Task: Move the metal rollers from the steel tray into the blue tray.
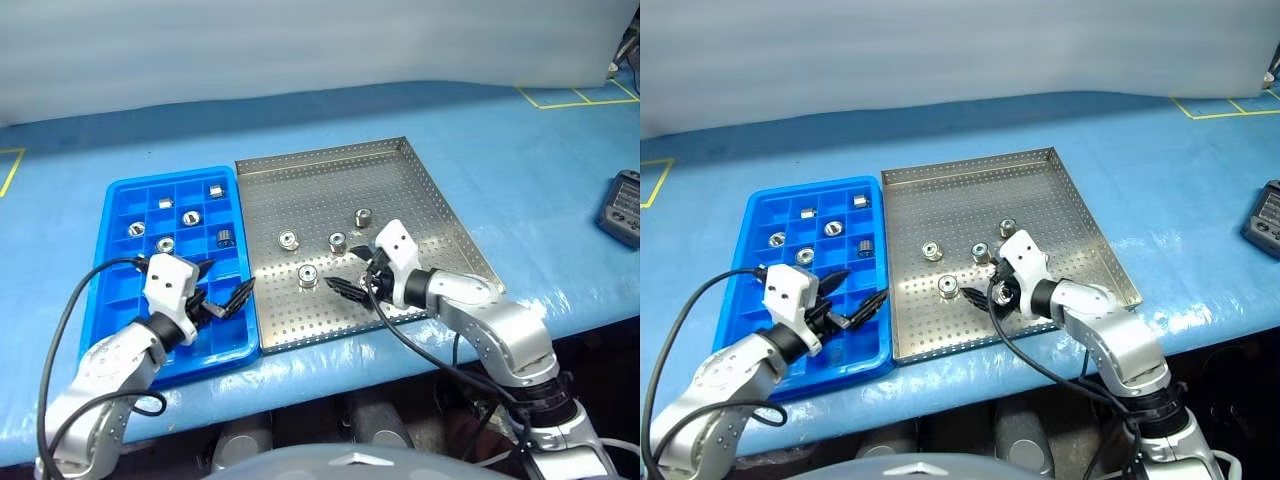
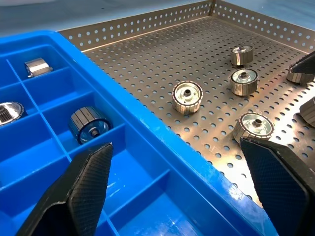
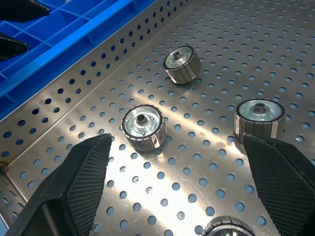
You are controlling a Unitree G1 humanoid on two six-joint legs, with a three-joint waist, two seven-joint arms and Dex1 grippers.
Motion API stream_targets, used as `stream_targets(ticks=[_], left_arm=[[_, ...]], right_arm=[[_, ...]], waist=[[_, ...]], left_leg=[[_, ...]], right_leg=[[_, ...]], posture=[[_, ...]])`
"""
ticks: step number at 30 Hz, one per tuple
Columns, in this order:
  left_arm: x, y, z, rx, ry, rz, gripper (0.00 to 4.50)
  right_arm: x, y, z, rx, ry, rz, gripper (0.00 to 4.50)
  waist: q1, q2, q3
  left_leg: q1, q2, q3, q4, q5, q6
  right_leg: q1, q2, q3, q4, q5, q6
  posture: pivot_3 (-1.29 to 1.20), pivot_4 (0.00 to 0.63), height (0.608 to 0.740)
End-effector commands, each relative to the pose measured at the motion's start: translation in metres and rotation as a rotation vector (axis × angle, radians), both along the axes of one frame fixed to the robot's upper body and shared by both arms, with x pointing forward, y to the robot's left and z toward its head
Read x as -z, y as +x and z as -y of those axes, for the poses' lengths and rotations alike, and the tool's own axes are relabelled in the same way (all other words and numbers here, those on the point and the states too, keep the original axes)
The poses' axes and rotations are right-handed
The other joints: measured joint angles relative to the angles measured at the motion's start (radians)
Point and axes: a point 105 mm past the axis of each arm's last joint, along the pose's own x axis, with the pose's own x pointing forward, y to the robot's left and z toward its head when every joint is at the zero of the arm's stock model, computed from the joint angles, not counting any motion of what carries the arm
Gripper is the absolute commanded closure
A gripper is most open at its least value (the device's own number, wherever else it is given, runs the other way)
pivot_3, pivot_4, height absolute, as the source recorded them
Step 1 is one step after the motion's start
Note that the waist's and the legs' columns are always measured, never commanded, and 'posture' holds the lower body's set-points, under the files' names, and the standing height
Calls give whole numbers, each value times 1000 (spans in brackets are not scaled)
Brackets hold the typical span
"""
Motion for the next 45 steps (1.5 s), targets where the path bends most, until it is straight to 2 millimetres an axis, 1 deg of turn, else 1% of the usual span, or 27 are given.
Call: stream_targets(ticks=[1,9,28,34,36,40,45], left_arm=[[-17,-2,0,9,24,73,0],[-17,0,0,6,40,73,0],[-14,1,-2,-3,47,61,0],[-17,3,-3,-2,45,74,0],[-23,7,-3,9,42,92,0],[-35,22,-2,56,80,119,0],[-48,60,9,168,146,121,0]], right_arm=[[-14,-1,-7,-33,17,61,21],[-13,0,-8,-37,-13,89,21],[-12,-1,-10,-37,-20,102,21],[-12,-2,-11,-39,-19,102,21],[-12,-2,-12,-38,-17,103,21],[-12,-1,-13,-39,-13,104,21],[-13,-1,-16,-42,-5,107,21]], waist=[[1,0,0],[0,0,0],[0,0,0],[0,0,0],[0,0,0],[3,0,0],[1,0,0]], left_leg=[[0,0,0,0,0,0],[0,0,0,0,0,0],[0,0,0,0,0,0],[0,0,0,0,0,0],[0,0,0,0,0,0],[0,0,0,1,0,0],[1,0,-1,2,0,0]], right_leg=[[0,0,0,0,0,0],[0,0,0,0,0,0],[0,0,0,0,0,0],[0,0,0,0,0,0],[0,0,0,0,0,0],[1,0,0,1,0,0],[1,0,0,1,1,1]], posture=[[27,150,740],[23,150,740],[16,150,740],[12,150,740],[10,150,740],[13,150,740],[7,150,740]])
